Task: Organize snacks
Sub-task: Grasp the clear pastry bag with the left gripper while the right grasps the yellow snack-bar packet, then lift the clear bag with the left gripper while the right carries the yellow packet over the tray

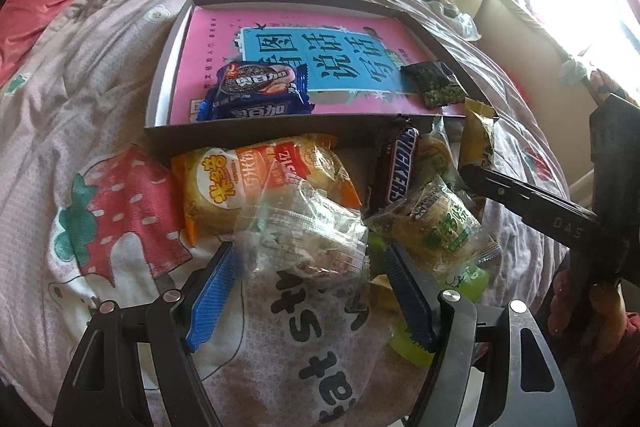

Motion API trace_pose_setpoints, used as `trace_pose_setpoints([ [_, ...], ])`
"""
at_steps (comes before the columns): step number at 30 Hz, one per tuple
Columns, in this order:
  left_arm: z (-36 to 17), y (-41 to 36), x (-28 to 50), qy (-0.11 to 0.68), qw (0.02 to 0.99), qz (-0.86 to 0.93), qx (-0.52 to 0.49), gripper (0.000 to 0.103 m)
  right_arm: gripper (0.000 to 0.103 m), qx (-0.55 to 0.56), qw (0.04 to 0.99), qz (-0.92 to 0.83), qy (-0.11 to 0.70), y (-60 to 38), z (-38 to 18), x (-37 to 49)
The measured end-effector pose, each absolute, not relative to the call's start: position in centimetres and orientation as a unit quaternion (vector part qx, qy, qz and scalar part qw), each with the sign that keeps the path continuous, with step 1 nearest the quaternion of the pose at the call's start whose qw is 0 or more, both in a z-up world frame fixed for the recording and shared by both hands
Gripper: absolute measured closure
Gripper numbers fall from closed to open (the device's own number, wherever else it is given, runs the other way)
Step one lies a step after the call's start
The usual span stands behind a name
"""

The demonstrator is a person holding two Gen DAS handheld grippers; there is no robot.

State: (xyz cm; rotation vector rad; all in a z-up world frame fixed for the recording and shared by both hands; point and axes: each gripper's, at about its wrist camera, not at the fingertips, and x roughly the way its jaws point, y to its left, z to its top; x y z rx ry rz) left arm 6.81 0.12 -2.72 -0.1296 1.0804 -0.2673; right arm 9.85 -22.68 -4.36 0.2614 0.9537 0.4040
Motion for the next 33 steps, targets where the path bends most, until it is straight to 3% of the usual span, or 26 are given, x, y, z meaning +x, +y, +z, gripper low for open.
trace_pose_setpoints([
  [15, -3.6, -0.1, 8.2, 0.514, 0.843, -0.129, -0.093, 0.051, 0.084, 0.129, 0.868, 0.189, 0.441, -23.1, -4.0, 9.9],
  [25, -1.8, 1.0, 7.5, 0.495, 0.849, -0.142, -0.117, 0.057, 0.085, 0.128, 0.888, 0.187, 0.401, -23.8, -2.1, 9.4],
  [26, -1.5, 1.2, 7.4, 0.492, 0.851, -0.143, -0.119, 0.061, 0.085, 0.127, 0.889, 0.187, 0.398, -23.8, -2.0, 9.4],
  [33, -0.5, 2.4, 7.3, 0.481, 0.856, -0.139, -0.13, 0.062, 0.085, 0.121, 0.897, 0.186, 0.381, -23.8, -1.2, 9.1],
])
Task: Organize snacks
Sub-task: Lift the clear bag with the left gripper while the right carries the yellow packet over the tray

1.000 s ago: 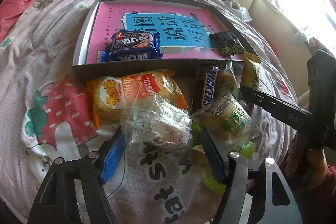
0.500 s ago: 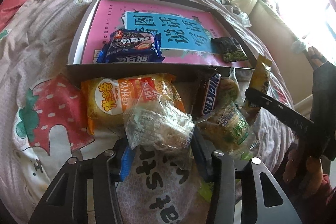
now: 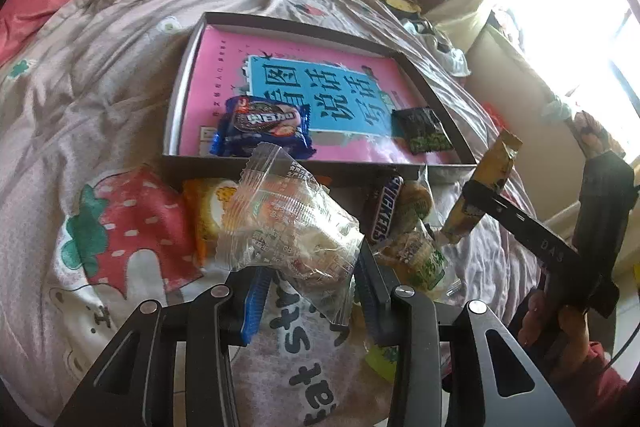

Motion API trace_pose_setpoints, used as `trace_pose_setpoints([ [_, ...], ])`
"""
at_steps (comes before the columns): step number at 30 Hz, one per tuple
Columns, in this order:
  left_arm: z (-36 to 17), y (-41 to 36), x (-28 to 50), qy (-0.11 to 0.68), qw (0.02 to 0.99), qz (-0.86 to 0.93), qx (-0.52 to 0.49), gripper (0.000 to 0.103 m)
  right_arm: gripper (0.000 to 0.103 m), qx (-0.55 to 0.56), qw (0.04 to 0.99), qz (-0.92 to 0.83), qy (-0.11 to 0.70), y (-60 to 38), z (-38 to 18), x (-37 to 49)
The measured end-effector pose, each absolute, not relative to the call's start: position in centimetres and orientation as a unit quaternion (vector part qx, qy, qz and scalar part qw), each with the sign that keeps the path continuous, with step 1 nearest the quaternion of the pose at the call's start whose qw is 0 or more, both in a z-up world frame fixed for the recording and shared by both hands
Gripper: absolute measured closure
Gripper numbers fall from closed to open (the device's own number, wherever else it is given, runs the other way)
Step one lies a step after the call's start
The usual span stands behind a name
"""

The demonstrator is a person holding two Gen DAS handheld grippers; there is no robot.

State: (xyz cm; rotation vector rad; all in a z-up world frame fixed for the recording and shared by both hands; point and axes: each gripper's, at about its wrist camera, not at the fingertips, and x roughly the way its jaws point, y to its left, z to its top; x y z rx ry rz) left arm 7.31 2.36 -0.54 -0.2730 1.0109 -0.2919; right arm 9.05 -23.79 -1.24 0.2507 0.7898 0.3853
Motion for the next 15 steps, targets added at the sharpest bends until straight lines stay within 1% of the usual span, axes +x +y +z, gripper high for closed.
trace_pose_setpoints([
  [15, 1.8, 3.1, 8.1, 0.45, 0.873, -0.131, -0.136, 0.062, 0.085, 0.124, 0.911, 0.195, 0.342, -24.0, 0.6, 8.9],
])
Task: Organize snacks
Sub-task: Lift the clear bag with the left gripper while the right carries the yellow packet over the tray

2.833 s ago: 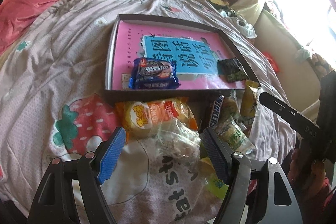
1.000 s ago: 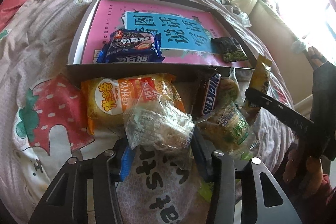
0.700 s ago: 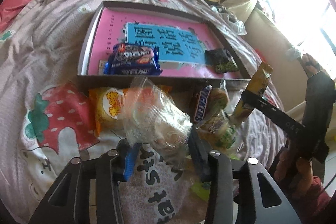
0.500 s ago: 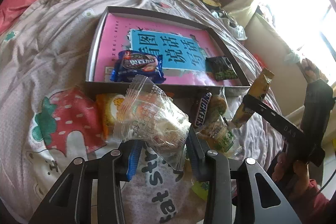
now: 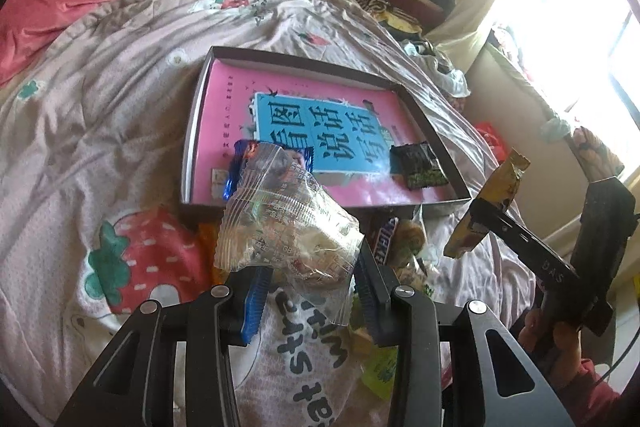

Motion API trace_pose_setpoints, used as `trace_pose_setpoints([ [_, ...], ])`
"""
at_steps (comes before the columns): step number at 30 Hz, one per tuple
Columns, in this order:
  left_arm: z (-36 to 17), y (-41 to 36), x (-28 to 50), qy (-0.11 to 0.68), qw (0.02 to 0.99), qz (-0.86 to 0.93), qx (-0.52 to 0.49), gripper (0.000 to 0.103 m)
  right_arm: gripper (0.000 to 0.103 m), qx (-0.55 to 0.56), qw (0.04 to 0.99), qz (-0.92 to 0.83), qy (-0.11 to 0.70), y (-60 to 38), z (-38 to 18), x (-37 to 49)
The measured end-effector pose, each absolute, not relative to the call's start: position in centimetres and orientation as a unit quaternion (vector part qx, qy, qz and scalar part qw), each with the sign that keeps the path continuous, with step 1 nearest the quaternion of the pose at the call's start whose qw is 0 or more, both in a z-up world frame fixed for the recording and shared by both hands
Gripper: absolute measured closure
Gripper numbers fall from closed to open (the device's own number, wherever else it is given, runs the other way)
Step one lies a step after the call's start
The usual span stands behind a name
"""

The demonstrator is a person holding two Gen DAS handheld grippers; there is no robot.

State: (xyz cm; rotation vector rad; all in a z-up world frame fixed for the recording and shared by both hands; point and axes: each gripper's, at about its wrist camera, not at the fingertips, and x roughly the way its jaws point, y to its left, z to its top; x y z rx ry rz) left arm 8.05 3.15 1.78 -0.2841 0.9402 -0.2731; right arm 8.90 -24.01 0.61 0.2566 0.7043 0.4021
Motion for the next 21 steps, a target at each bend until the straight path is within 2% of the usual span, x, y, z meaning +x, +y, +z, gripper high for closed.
trace_pose_setpoints([
  [21, 3.0, 0.3, 11.7, 0.445, 0.877, -0.138, -0.116, 0.062, 0.085, 0.119, 0.923, 0.199, 0.306, -23.6, 2.5, 11.1],
])
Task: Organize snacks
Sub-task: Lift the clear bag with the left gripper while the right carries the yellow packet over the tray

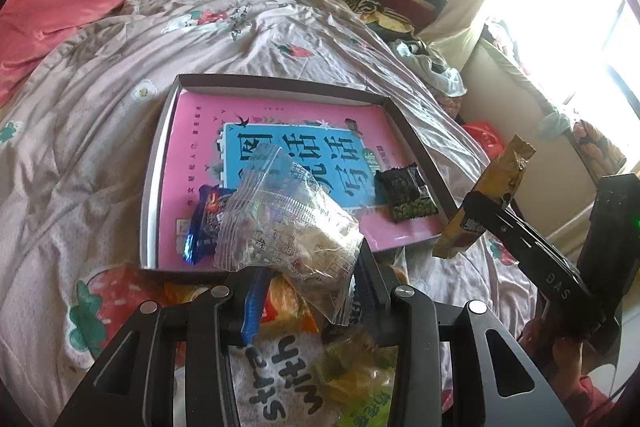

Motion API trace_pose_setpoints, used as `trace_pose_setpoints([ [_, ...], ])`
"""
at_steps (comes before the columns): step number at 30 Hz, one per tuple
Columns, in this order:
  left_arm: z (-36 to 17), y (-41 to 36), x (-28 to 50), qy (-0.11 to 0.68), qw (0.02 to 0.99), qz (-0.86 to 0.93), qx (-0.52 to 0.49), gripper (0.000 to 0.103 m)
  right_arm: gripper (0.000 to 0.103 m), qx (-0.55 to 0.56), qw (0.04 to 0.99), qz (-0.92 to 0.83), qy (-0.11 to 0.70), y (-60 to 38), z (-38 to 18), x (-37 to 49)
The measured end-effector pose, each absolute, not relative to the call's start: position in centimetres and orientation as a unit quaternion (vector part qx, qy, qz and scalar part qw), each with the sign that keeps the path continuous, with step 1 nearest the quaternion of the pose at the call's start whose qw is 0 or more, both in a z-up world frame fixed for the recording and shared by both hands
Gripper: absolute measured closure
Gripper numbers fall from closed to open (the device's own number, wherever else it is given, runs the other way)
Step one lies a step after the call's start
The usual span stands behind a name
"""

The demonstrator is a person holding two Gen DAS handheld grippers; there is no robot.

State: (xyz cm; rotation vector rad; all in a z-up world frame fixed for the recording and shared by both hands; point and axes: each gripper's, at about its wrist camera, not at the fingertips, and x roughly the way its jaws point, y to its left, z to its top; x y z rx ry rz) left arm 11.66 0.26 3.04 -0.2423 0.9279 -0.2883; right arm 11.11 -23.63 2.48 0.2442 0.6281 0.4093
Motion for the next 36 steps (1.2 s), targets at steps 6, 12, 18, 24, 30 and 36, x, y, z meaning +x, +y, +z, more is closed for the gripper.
trace_pose_setpoints([
  [6, 3.1, -0.3, 12.7, 0.446, 0.877, -0.138, -0.11, 0.062, 0.085, 0.122, 0.924, 0.196, 0.304, -23.9, 2.5, 11.8],
  [12, 2.8, -1.0, 13.7, 0.45, 0.876, -0.139, -0.106, 0.062, 0.085, 0.124, 0.925, 0.194, 0.301, -24.0, 2.7, 12.4],
  [18, 2.4, -1.9, 14.7, 0.454, 0.875, -0.138, -0.095, 0.062, 0.085, 0.122, 0.925, 0.195, 0.302, -23.8, 2.4, 12.9],
  [24, 1.8, -2.5, 15.4, 0.462, 0.872, -0.137, -0.089, 0.062, 0.085, 0.12, 0.925, 0.193, 0.304, -23.8, 2.3, 13.0],
  [30, 1.5, -2.7, 15.9, 0.464, 0.87, -0.137, -0.089, 0.062, 0.085, 0.122, 0.925, 0.19, 0.305, -23.8, 2.3, 13.1],
  [36, 1.3, -2.8, 16.1, 0.466, 0.87, -0.137, -0.088, 0.062, 0.085, 0.12, 0.925, 0.19, 0.306, -23.8, 2.2, 13.3],
])
